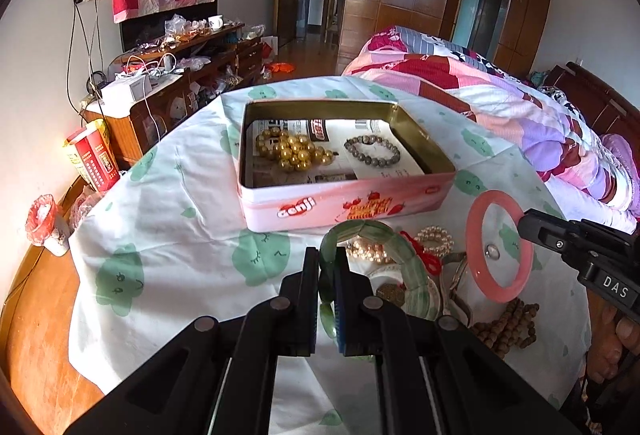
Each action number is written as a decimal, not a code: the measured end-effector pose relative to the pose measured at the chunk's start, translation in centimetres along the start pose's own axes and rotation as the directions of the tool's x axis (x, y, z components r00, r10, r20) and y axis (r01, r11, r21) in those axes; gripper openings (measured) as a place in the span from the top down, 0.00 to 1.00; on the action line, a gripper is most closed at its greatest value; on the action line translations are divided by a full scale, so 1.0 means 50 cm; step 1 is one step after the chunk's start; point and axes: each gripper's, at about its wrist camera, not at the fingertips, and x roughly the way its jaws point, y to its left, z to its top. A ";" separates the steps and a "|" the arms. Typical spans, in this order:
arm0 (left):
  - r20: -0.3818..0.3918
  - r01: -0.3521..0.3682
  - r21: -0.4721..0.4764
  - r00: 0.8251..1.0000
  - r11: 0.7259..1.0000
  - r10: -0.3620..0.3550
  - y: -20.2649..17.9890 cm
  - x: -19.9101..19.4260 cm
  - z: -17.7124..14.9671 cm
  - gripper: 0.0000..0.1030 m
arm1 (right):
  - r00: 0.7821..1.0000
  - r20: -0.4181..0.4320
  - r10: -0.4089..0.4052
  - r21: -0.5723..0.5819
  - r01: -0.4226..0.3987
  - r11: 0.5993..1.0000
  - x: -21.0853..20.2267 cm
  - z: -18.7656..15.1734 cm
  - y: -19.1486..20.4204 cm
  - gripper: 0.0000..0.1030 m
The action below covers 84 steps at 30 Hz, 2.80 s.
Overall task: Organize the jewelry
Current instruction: 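Carry the jade bangle with the left gripper over the tin while the right carries the pink bangle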
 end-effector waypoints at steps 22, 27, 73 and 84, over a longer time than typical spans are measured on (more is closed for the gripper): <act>0.072 -0.015 0.010 0.997 1.000 0.015 0.015 0.010 0.087 0.95 | 0.999 0.050 -0.003 -0.011 0.004 1.000 0.024 0.093 -0.010 0.88; 0.078 -0.019 0.018 0.997 1.000 0.018 0.017 0.017 0.104 0.95 | 0.998 0.057 -0.006 -0.025 0.007 1.000 0.031 0.113 -0.007 0.88; 0.026 -0.050 0.041 0.998 0.998 0.049 0.043 0.121 0.163 0.95 | 0.999 -0.016 -0.035 -0.072 0.034 0.997 0.165 0.195 -0.008 0.88; -0.011 -0.050 0.051 0.999 0.997 0.051 0.038 0.145 0.157 0.95 | 0.998 -0.048 -0.042 -0.076 0.038 0.996 0.189 0.191 -0.008 0.88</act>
